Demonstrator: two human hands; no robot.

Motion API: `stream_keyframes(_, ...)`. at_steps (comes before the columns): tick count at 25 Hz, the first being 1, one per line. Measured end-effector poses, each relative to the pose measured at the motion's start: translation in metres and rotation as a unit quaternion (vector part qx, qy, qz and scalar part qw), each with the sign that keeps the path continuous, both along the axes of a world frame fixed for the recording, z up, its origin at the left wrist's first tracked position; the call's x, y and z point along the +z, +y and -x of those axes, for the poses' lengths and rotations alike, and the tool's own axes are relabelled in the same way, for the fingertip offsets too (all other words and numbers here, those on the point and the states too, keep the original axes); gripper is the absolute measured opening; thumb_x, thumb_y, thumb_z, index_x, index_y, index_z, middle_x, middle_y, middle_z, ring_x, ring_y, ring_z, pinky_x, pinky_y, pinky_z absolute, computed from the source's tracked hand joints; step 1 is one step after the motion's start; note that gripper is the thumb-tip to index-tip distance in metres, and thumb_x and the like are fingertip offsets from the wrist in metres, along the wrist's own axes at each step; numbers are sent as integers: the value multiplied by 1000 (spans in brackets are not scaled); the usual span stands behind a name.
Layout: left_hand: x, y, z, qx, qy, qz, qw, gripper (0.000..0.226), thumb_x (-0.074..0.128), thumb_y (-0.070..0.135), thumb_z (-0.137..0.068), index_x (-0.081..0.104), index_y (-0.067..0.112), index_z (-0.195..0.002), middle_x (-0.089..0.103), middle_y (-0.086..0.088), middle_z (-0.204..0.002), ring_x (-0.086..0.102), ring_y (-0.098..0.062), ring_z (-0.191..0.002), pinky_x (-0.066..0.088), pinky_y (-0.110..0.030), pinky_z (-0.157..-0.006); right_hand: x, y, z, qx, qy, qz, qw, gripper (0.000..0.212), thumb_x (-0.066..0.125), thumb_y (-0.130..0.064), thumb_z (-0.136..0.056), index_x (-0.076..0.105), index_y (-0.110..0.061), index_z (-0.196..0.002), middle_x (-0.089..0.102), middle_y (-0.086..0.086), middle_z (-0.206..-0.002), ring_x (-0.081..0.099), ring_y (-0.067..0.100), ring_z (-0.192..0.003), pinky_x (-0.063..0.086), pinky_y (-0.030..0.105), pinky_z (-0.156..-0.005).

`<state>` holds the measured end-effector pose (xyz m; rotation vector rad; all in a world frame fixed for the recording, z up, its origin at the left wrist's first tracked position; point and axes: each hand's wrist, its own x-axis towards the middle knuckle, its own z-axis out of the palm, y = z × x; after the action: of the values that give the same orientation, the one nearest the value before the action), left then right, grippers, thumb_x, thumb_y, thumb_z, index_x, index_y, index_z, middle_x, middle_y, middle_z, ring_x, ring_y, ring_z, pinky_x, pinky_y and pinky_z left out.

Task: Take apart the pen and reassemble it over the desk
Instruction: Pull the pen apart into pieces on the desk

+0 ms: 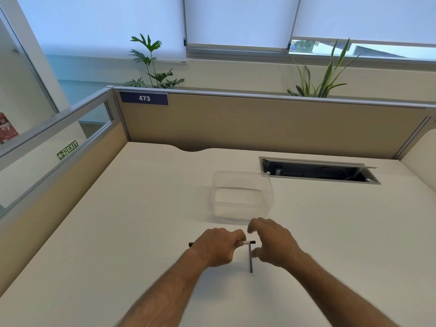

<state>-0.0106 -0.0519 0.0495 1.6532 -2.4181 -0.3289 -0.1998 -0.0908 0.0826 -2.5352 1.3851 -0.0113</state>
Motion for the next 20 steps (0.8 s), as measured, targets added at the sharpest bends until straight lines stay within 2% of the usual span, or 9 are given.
stream_keyframes(2,1,1,-1,1,7,0,1000,20,38,35,-101,50,26,-114,71,-10,-90,62,-32,-74,53,-42,-67,2,-1,4,23,10,-79,997,74,75,-46,-79,38,-28,-141,46,-7,-144,50,20,-126,49,34,-95)
stream_keyframes(3,2,2,-1,2,8,1,1000,22,37,38,-101,51,25,-112,71,-10,-91,62,-32,-76,52,-40,-66,4,-1,5,43,16,-111,993,70,68,-48,-85,36,-28,-145,44,-6,-148,48,21,-130,47,37,-101)
stream_keyframes(4,3,2,-1,2,5,0,1000,26,36,42,-100,52,24,-110,71,-9,-91,61,-31,-75,49,-38,-65,5,-1,5,66,21,-131,989,57,60,-46,-91,41,-27,-142,49,-3,-145,50,22,-127,47,38,-101)
stream_keyframes(6,5,2,-1,-6,-19,2,1000,31,35,48,-100,52,21,-102,70,-8,-87,54,-27,-68,43,-36,-61,8,-2,5,100,43,-140,984,31,48,-40,-99,56,-23,-124,62,2,-126,57,22,-110,49,38,-91)
stream_keyframes(9,7,3,1,-20,-51,4,998,28,38,43,-101,53,20,-93,67,-5,-84,52,-27,-67,42,-37,-59,12,-3,4,122,77,-135,980,30,38,-36,-104,59,-14,-103,65,7,-101,56,25,-87,49,43,-81)
stream_keyframes(11,9,3,5,-26,-61,4,998,22,42,34,-99,57,19,-92,66,-4,-86,56,-28,-70,43,-37,-60,11,-4,4,127,87,-116,981,28,39,-28,-104,59,-13,-91,66,10,-92,53,26,-78,49,45,-76)
stream_keyframes(14,9,3,11,-23,-75,5,997,15,46,26,-97,59,20,-98,69,-3,-90,62,-30,-76,46,-37,-63,11,-5,3,101,89,-79,988,22,45,-16,-97,66,-17,-92,70,9,-91,60,27,-81,50,39,-69)
stream_keyframes(17,9,3,13,-17,-68,0,998,13,47,23,-97,58,23,-105,71,-4,-93,63,-30,-77,42,-34,-62,9,-5,3,94,89,-22,991,18,52,-20,-95,69,-20,-91,67,6,-81,53,25,-71,38,30,-56)
stream_keyframes(20,9,2,14,-10,-51,-9,999,13,46,22,-97,56,24,-106,71,-5,-92,63,-31,-76,45,-36,-62,7,-3,5,83,72,25,994,16,56,-24,-93,71,-23,-89,61,2,-70,45,23,-63,29,28,-52)
